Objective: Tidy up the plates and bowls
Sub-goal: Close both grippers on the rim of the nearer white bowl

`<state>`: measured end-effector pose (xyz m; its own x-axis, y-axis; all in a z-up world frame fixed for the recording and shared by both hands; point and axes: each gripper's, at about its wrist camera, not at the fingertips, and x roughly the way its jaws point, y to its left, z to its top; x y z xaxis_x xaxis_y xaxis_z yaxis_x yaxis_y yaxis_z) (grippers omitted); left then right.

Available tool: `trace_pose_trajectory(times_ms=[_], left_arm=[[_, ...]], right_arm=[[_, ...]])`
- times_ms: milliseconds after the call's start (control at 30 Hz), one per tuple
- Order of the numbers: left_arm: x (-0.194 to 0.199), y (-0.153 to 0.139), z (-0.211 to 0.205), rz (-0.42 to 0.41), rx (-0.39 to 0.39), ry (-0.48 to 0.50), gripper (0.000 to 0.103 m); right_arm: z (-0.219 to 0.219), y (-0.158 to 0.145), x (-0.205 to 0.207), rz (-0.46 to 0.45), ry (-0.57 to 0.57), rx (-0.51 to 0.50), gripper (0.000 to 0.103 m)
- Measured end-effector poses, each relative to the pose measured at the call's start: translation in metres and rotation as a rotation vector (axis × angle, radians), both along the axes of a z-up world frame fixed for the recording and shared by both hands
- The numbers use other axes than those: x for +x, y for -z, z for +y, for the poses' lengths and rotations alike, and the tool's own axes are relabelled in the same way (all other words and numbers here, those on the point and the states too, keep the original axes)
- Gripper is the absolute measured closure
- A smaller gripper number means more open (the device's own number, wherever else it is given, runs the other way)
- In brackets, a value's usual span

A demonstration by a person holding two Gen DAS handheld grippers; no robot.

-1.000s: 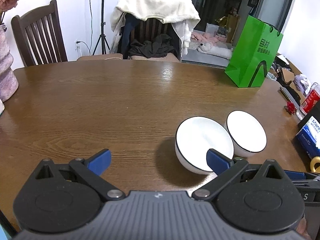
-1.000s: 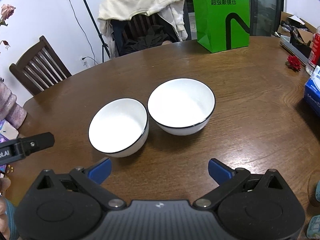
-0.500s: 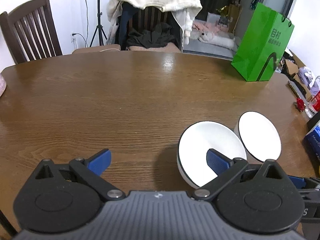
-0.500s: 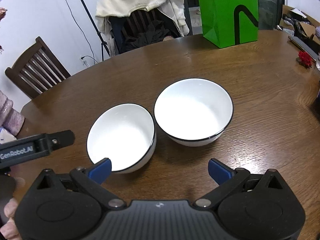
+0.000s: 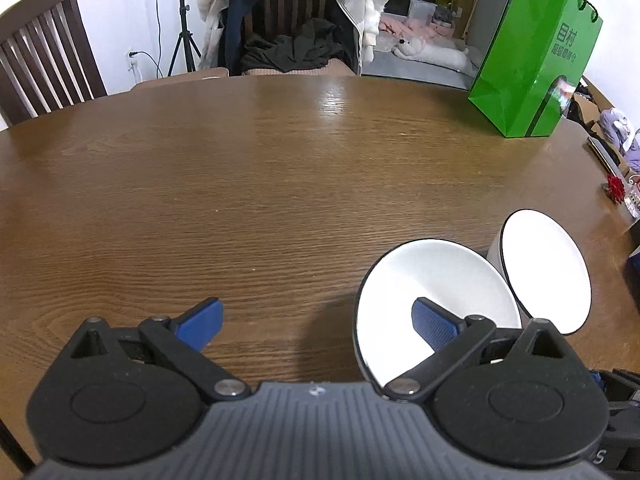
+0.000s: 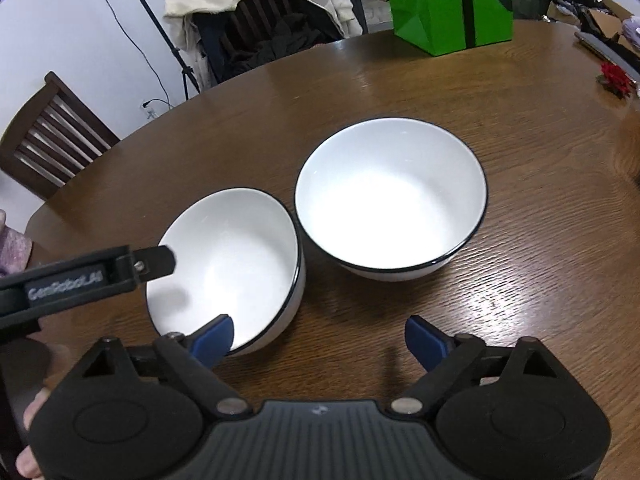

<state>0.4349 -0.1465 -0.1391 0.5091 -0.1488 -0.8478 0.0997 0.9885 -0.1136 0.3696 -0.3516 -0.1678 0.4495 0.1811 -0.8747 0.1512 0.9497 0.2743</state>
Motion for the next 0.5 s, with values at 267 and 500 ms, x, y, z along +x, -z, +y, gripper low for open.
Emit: trace_pose_trajectory(times_ms=[267, 500], left_arm=[[0.01, 0.012, -0.005, 0.035, -0.008, 0.002, 0.025], [0.017, 0.02, -0.006, 0.074, -0.039, 0.016, 0.057]], right_arm=[[0.0, 0.008, 0.01, 0.007, 0.003, 0.011, 0.03], [0.002, 0.013, 0.019, 0.011, -0.012, 0.041, 0.054]])
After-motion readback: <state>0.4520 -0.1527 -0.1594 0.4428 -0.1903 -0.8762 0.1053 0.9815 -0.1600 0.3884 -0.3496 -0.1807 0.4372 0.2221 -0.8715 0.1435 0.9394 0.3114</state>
